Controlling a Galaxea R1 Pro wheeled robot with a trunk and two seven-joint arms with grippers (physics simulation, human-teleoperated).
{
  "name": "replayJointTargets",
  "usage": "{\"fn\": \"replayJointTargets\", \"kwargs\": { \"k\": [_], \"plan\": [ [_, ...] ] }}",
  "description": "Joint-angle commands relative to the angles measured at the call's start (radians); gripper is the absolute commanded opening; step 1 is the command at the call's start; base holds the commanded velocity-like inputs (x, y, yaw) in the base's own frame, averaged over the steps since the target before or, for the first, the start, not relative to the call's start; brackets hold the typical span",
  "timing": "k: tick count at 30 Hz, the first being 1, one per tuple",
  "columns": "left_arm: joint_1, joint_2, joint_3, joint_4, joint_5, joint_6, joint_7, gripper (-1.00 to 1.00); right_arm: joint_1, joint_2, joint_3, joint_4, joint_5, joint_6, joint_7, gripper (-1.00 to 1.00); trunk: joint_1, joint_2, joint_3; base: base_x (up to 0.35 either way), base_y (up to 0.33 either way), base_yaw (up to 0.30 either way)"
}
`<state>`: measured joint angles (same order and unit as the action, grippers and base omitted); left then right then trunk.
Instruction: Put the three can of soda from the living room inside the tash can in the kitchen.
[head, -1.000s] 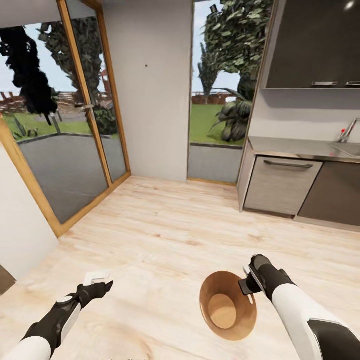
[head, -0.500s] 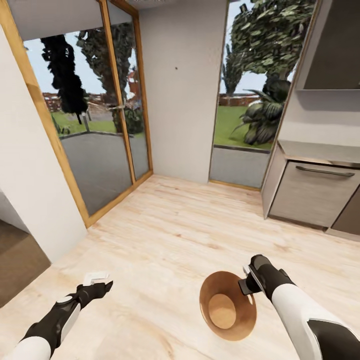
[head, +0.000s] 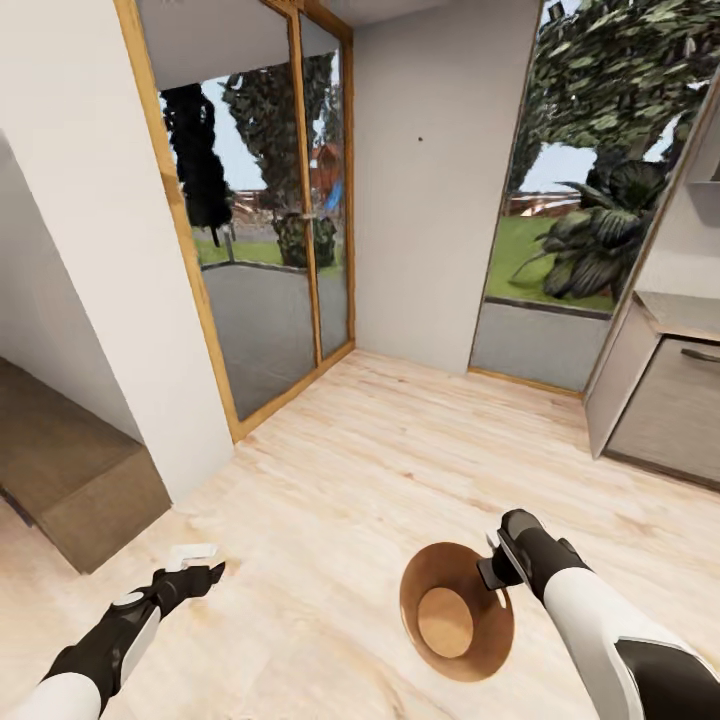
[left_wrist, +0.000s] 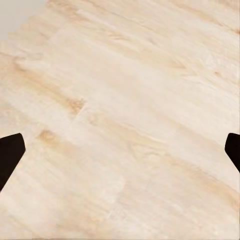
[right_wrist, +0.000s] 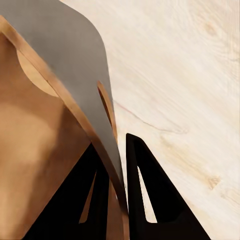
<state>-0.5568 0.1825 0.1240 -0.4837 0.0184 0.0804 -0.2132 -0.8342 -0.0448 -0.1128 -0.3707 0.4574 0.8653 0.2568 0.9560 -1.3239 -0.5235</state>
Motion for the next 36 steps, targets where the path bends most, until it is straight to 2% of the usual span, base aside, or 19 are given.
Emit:
{"fn": "replayJointTargets", "kwargs": {
  "k": [1,27,32,36],
  "plan": [
    [0.0,0.0,0.0,0.0,0.0,0.0,0.0,1.0,0.0,0.0,-0.002,0.0,-0.013,0.001,0.004,-1.0,0.0,0.0,0.001,0.0,0.278,0.257],
    [0.0,-0.003,-0.001,0.0,0.0,-0.001,0.0,1.0,0.001,0.009,-0.001,0.004,-0.013,0.001,0.002,-1.0,0.0,0.0,0.013,0.0,0.278,0.257],
    [0.0,-0.004,-0.001,0.0,0.0,-0.001,0.0,1.0,0.002,0.01,-0.002,0.005,-0.014,-0.005,0.007,-1.0,0.0,0.0,0.014,0.0,0.278,0.121],
    [0.0,-0.004,-0.001,0.0,0.0,-0.001,0.0,1.0,0.013,0.01,-0.001,0.009,-0.014,-0.047,0.013,-1.0,0.0,0.0,0.014,0.0,0.278,0.02]
  ]
}}
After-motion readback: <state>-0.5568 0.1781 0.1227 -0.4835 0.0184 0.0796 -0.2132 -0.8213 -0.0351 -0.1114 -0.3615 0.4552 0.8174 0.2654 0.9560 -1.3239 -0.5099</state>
